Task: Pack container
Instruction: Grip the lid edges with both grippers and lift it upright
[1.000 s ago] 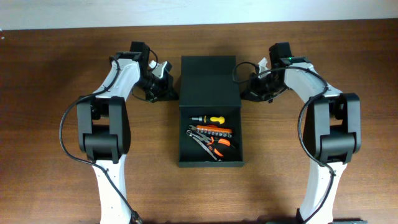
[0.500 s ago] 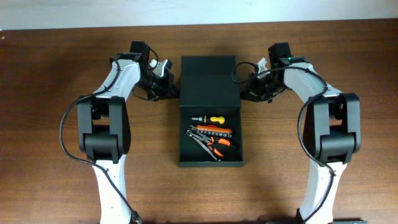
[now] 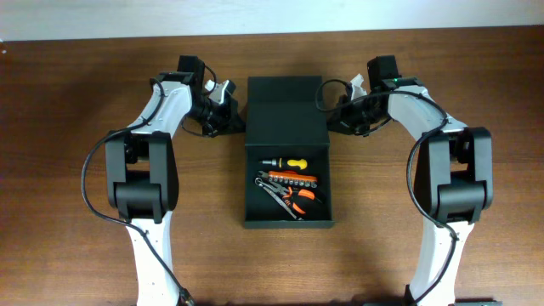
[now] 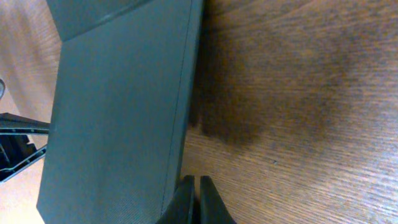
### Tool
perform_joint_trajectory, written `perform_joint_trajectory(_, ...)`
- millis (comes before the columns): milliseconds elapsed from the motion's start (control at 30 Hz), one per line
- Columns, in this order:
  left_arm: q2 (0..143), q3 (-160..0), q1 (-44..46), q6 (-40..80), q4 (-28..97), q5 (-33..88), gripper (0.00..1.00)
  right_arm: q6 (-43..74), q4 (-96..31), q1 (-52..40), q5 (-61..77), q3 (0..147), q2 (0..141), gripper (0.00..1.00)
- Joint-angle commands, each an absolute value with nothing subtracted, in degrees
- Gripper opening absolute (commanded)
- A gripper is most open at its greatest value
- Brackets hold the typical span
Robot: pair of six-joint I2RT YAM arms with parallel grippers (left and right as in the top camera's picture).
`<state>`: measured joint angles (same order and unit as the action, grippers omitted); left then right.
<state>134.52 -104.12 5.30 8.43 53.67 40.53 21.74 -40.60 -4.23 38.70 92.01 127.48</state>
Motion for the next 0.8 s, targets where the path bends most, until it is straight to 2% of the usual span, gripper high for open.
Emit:
perform_joint_trajectory(0, 135.1, -103.5, 5.2, 8.8, 52.8, 42.7, 0.02, 22.0, -39.8, -4.5, 40.6, 92.1, 127.9, 0.04)
perform_joint_trajectory(433, 135.1, -103.1, 5.1, 8.7, 46.6, 49.4, 0.02, 23.0, -37.9, -4.4, 42.2, 92.2, 127.9, 0.04)
perform_joint_trajectory(767, 135.1, -104.2, 5.1, 5.7, 46.6, 58.6, 0.02, 24.5, -35.6, -1.9, 51.0, 92.8, 127.9, 0.04)
